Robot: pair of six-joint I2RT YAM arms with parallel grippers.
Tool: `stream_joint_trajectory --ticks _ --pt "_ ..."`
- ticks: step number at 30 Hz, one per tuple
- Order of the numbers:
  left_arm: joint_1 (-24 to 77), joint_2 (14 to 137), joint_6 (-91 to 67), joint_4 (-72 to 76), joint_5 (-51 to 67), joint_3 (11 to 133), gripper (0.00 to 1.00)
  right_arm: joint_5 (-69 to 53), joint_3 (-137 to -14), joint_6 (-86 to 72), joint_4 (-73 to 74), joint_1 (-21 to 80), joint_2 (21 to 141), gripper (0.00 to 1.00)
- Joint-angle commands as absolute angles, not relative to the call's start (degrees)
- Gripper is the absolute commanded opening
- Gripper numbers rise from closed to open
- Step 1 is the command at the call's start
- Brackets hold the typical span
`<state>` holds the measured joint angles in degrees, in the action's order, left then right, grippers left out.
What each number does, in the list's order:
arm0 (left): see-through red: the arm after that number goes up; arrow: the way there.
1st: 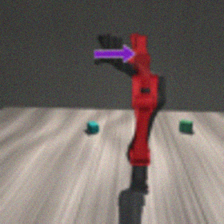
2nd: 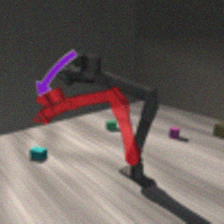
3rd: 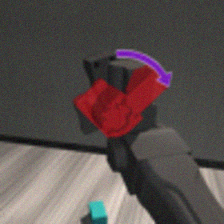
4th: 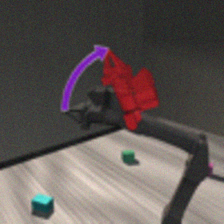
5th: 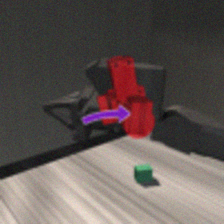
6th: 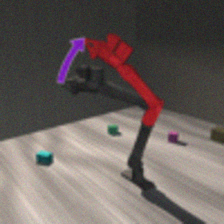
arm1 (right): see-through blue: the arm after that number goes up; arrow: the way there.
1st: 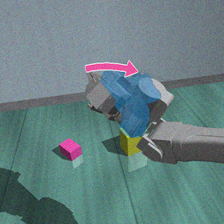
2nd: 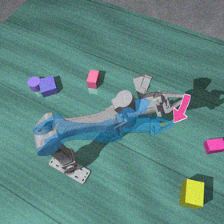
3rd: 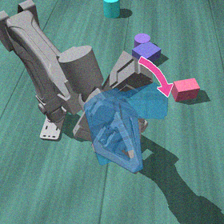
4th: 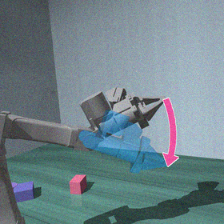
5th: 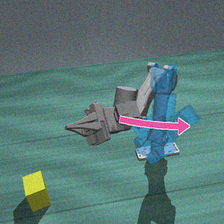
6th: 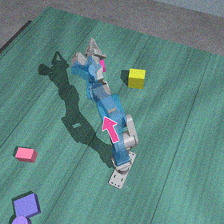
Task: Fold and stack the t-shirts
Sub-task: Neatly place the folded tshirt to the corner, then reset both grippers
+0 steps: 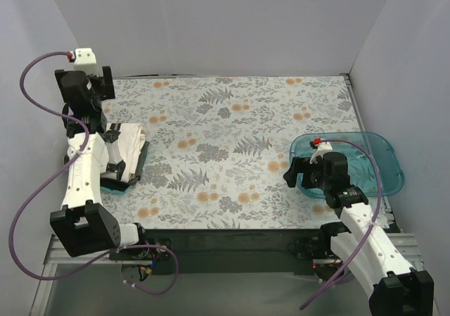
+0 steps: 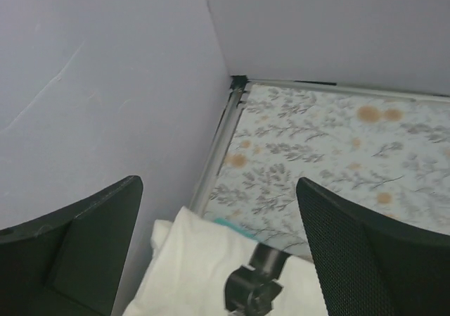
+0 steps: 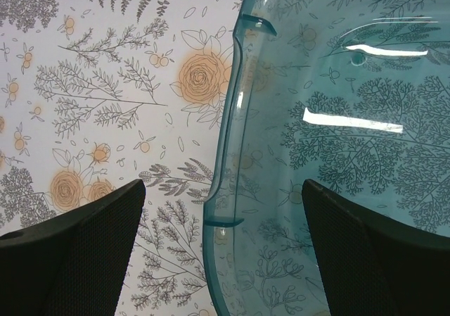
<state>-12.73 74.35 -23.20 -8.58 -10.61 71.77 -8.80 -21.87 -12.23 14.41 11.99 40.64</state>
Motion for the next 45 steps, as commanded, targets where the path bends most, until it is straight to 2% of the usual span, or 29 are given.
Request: stream_joint_trajectory --ticks 1,4,7,12,19,24,29,35,45 --pt "-4.7 79.61 -32.78 -15.64 -7.79 76.02 0.91 -9.93 -22.24 -12.13 12.13 11.78 40.25 0.98" --pt "3.56 83.13 -34.35 -15.03 -13.52 78.22 0.91 -10.9 -22.24 -11.87 11.78 11.69 40.08 0.98" --pt "8.41 86.3 -41.46 -15.21 -14.24 79.89 0.92 -10.9 -22.76 -11.86 11.78 11.69 40.17 0.98" --pt "13.17 81.23 -54.22 -10.3 -11.78 73.67 0.93 -11.34 -24.34 -11.86 12.13 11.69 40.25 0.98" --pt "20.29 62.6 -70.48 -0.97 -8.35 45.93 0.93 -10.55 -30.92 -11.08 15.81 11.78 40.7 0.98" --pt "21.01 49.15 -73.65 -2.98 -11.77 34.55 0.93 -12.04 -34.27 -10.02 16.79 11.69 38.94 0.98" --pt "21.27 41.4 -76.63 -8.78 -14.15 33.48 0.94 -9.94 -35.85 -12.47 16.7 11.69 39.11 0.98" --pt "21.62 43.85 -76.99 -12.03 -11.08 36.3 0.94 -6.25 -36.3 -13.62 16.79 11.69 38.41 0.98" --pt "23.11 44.21 -77.08 -13.62 -13.53 36.74 0.95 -6.15 -36.65 -13.71 17.05 11.69 35.33 0.98"
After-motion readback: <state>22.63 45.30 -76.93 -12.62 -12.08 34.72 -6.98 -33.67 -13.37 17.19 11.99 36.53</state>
